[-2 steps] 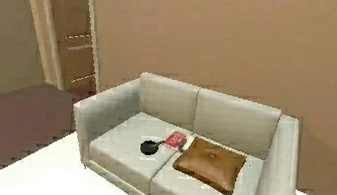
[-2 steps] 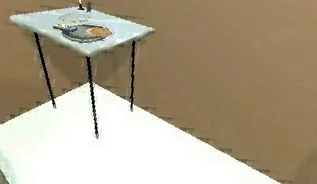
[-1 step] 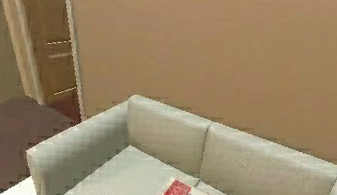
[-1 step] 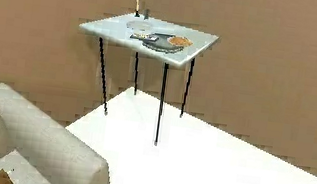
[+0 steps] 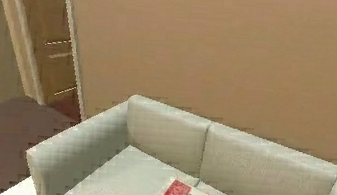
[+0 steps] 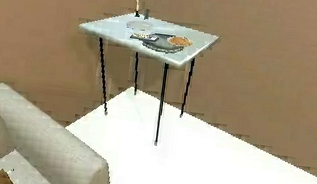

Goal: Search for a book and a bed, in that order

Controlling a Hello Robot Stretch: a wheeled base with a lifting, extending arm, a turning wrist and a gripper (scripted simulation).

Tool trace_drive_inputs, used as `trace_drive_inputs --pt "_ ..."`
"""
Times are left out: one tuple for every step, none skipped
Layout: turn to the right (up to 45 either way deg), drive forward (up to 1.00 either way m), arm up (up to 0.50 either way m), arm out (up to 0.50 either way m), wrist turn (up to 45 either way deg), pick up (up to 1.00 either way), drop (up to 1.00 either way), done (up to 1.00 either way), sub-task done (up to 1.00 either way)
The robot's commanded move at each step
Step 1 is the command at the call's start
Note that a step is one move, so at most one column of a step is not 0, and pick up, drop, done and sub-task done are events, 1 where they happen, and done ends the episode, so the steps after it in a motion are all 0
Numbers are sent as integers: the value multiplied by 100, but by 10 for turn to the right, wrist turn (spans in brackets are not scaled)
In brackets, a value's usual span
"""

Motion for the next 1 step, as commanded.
trace_drive_inputs --pt "-450 0 0 0 0 0 0 0 0"
